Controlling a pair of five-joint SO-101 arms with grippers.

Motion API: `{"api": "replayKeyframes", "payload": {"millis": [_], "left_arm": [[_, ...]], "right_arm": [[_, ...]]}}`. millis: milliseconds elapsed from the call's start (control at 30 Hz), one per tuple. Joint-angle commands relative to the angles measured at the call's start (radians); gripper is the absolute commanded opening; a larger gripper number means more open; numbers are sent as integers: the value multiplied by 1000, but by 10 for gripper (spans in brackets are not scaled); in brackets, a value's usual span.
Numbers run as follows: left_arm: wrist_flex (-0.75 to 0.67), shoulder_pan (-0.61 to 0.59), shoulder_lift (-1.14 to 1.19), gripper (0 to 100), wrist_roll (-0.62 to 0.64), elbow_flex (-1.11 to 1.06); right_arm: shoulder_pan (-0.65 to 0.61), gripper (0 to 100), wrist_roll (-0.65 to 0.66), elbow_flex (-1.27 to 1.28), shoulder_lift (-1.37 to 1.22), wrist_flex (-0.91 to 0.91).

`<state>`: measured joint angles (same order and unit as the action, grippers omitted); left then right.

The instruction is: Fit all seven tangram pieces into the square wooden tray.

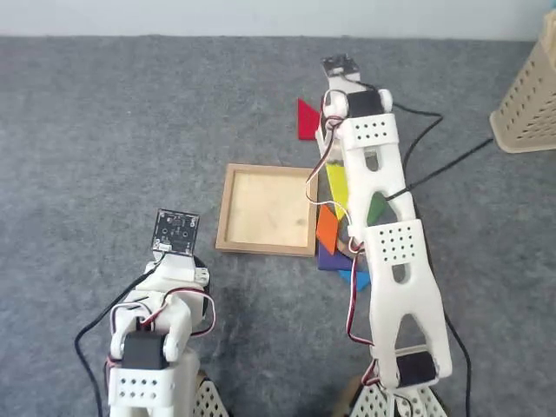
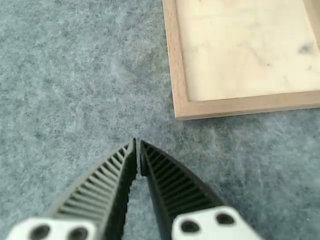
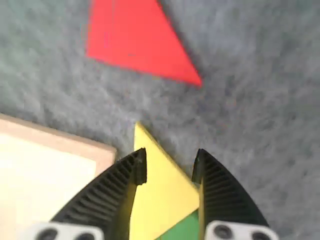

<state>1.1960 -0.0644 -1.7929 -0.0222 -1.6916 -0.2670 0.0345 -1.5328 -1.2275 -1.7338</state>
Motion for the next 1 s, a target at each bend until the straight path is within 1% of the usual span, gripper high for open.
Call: {"api": "replayKeyframes", "payload": {"millis": [0, 133, 267, 367, 533, 667, 900, 967], "left_arm": [[5, -5, -3, 11, 9, 5], [5, -5, -3, 11, 9, 5], [5, -5, -3, 11, 9, 5], [5, -5, -3, 11, 9, 5], [5, -5, -3, 11, 9, 5], [5, -5, -3, 11, 9, 5], [5, -5, -3, 11, 9, 5], [5, -5, -3, 11, 9, 5]], "right_arm": [[-44, 165, 101, -147, 30, 8], [-91, 165, 239, -137, -22, 211], [-93, 165, 233, -143, -145, 438], [-93, 163, 238, -144, -217, 492], [-82, 162, 236, -144, -262, 479], [-59, 162, 235, -146, -257, 414], [-19, 162, 230, -146, -189, 197], [-18, 162, 206, -147, -173, 150]]}}
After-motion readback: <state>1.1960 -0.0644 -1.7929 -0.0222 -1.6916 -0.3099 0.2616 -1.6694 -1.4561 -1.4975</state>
